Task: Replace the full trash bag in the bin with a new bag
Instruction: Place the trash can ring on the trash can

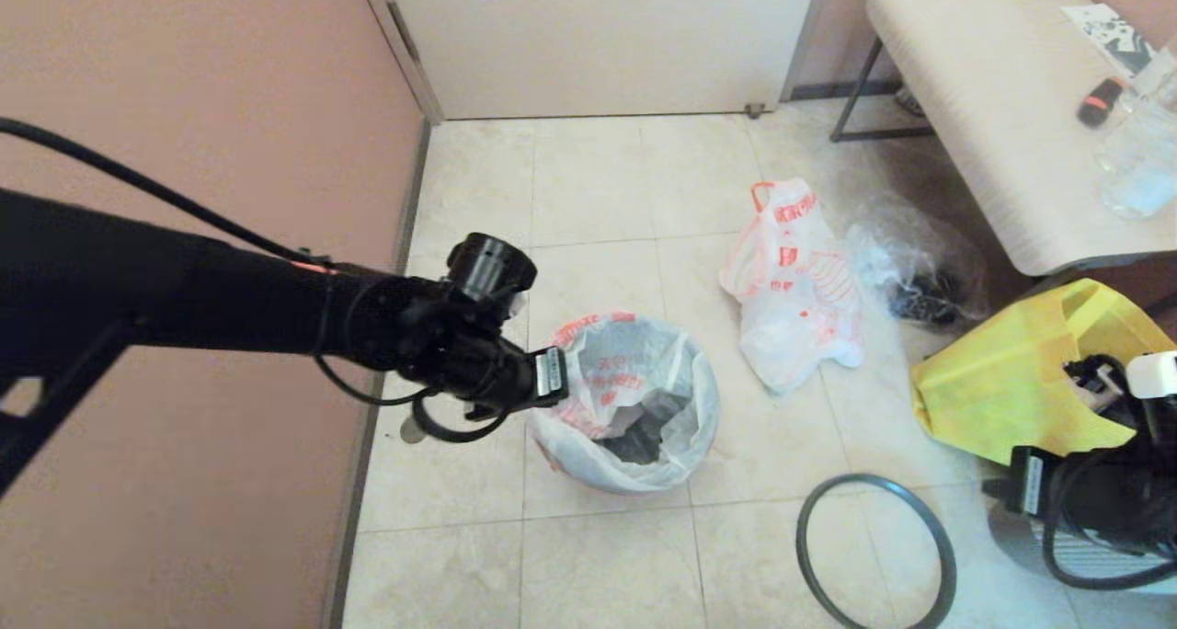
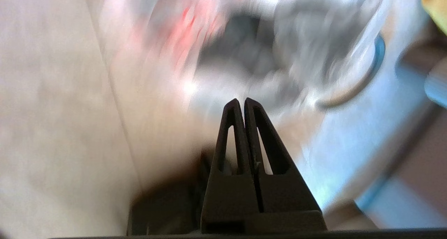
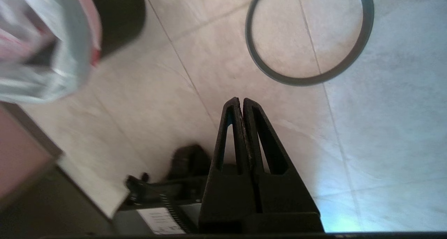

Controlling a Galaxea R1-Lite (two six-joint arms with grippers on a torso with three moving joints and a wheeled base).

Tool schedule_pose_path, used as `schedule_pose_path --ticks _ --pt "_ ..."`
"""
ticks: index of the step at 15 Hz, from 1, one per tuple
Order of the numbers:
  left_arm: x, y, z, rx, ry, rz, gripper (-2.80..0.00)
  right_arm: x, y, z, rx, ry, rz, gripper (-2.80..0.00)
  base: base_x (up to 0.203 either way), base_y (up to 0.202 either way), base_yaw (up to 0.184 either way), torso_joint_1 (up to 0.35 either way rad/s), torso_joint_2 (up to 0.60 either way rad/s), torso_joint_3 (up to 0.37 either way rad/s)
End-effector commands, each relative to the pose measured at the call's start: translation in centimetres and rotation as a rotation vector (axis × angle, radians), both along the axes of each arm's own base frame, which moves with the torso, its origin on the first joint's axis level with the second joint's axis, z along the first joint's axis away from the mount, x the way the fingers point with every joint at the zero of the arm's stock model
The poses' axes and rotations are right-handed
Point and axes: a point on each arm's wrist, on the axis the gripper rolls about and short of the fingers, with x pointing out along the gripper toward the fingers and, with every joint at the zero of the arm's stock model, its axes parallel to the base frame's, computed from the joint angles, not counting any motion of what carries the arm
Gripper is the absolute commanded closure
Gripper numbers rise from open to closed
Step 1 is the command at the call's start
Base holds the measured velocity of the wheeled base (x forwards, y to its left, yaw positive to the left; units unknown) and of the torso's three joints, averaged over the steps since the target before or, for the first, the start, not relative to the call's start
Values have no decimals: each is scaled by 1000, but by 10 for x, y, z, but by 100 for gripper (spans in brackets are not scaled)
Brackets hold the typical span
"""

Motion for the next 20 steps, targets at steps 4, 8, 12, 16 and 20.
schedule_pose_path --ticks 4,8,12,16,20 --pt "-14 75 -44 -81 -32 145 0 63 3 -67 -110 203 7 0 0 0 0 0 0 0" --pt "22 90 -107 -126 -135 132 0 115 -9 -138 -252 322 106 0 0 0 0 0 0 0" --pt "44 95 -115 -138 -190 88 0 175 -40 -204 -410 344 206 0 0 0 0 0 0 0" --pt "43 98 -118 -120 -182 90 0 223 -61 -257 -554 340 318 0 0 0 0 0 0 0" --pt "39 88 -118 -123 -179 59 0 250 -99 -279 -613 347 292 0 0 0 0 0 0 0"
